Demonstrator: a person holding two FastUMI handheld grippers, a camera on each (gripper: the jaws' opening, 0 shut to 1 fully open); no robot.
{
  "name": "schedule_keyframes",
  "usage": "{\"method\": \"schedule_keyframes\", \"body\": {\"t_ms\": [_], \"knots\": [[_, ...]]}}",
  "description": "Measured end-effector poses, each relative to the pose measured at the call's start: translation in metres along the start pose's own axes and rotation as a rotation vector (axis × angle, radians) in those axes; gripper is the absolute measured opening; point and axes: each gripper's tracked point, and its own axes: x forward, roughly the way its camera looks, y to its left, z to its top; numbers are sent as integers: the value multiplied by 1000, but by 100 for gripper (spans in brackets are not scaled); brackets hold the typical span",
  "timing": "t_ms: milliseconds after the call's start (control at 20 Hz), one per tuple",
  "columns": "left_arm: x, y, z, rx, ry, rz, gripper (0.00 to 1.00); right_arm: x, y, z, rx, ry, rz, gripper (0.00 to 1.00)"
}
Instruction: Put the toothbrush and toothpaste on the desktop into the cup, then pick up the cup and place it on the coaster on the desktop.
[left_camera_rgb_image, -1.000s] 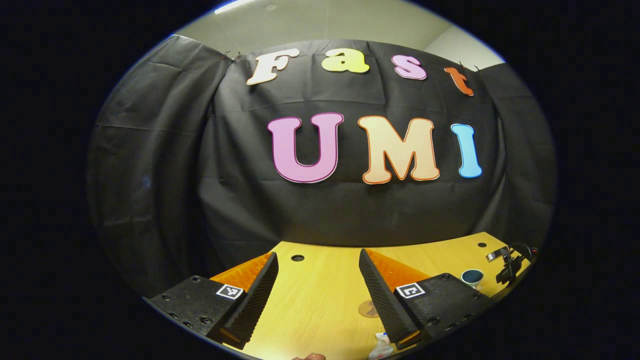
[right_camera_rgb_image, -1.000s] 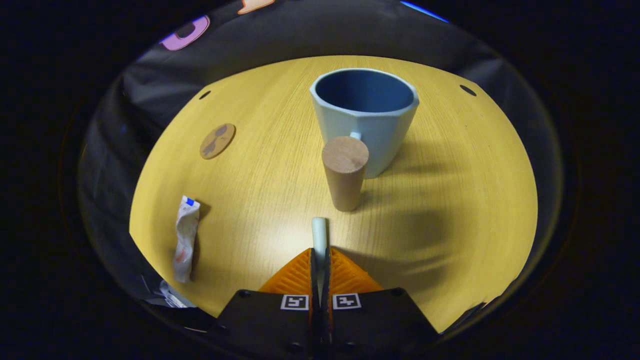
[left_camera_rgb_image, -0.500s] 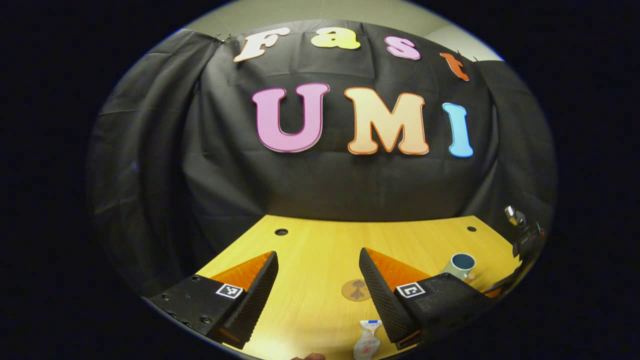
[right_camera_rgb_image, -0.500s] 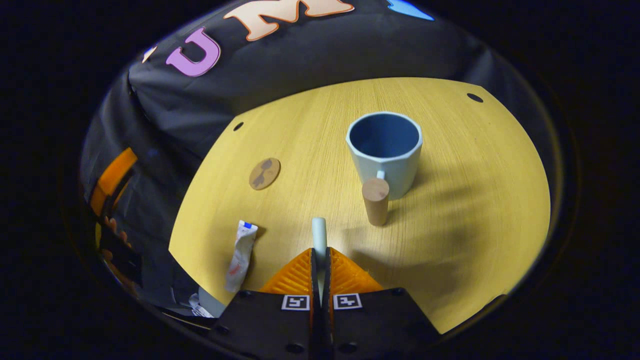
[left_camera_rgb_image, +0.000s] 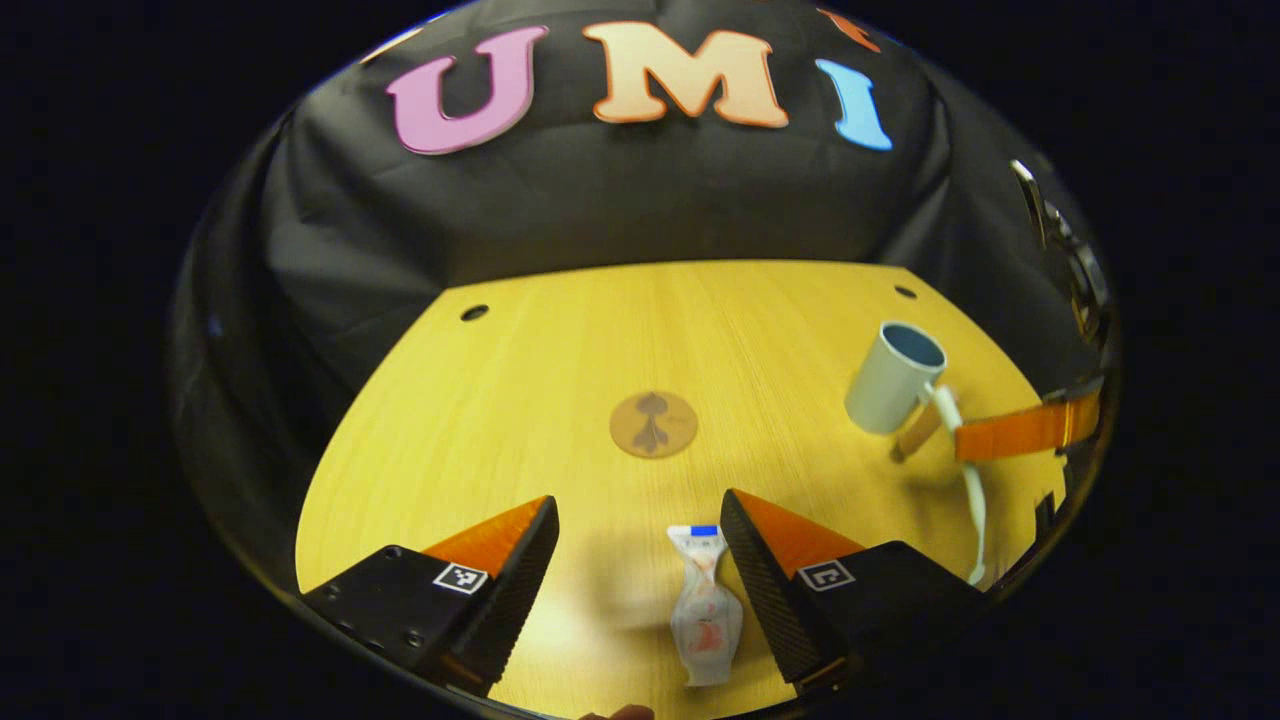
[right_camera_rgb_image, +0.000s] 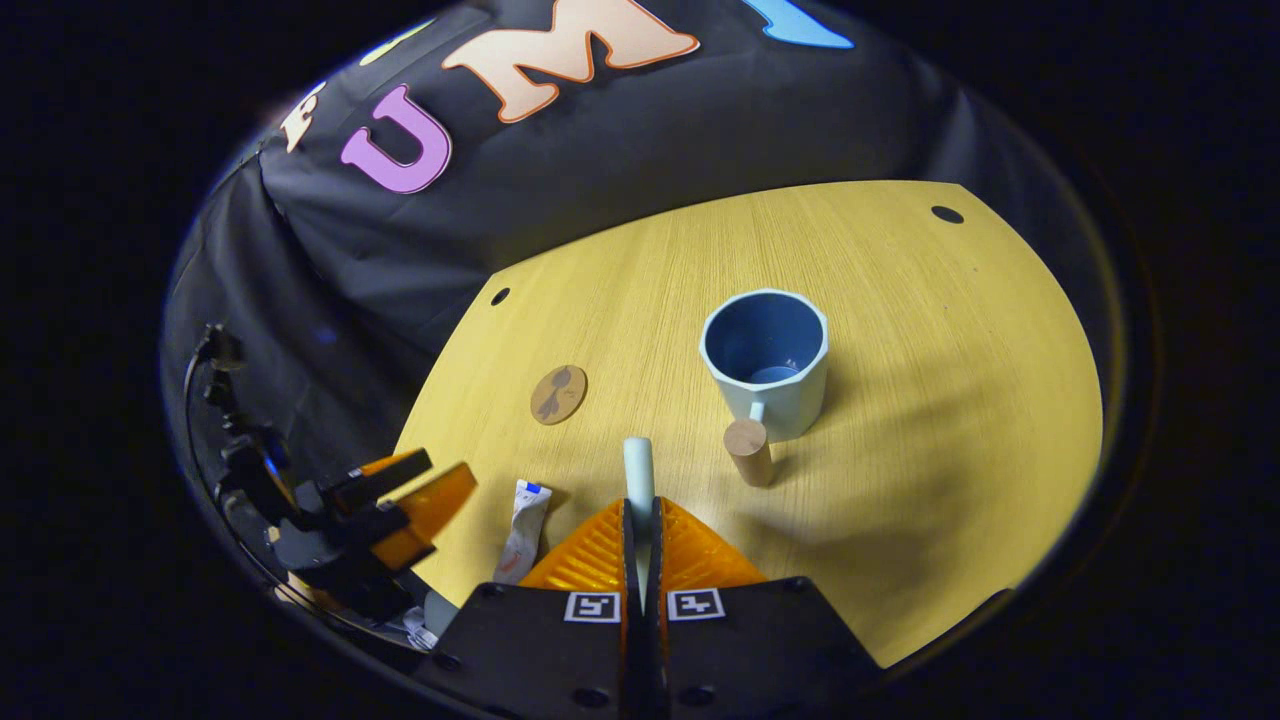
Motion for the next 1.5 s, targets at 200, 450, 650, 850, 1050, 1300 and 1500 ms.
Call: {"method": "schedule_keyframes", "body": {"t_ms": [200,450,650,850,1050,1300,1500], "knots": [[20,-18,-43,38,166,-39,96,-7,-7,1,13,-11,-9,3],[22,-22,-58,30,218,-39,80,-18,-15,3,11,-28,-21,3],[22,-28,-62,-2,232,-52,62,-24,-18,4,10,-35,-24,3],[25,-35,-59,-37,229,-75,25,-28,-16,5,5,-42,-18,3],[18,-36,-44,-45,176,-112,6,-32,-10,9,-5,-60,-4,3],[1,-53,15,-88,-20,-167,1,-38,-3,20,-22,-104,23,3],[-21,-65,52,-89,-108,-214,1,-43,11,43,-39,-178,61,3]]}}
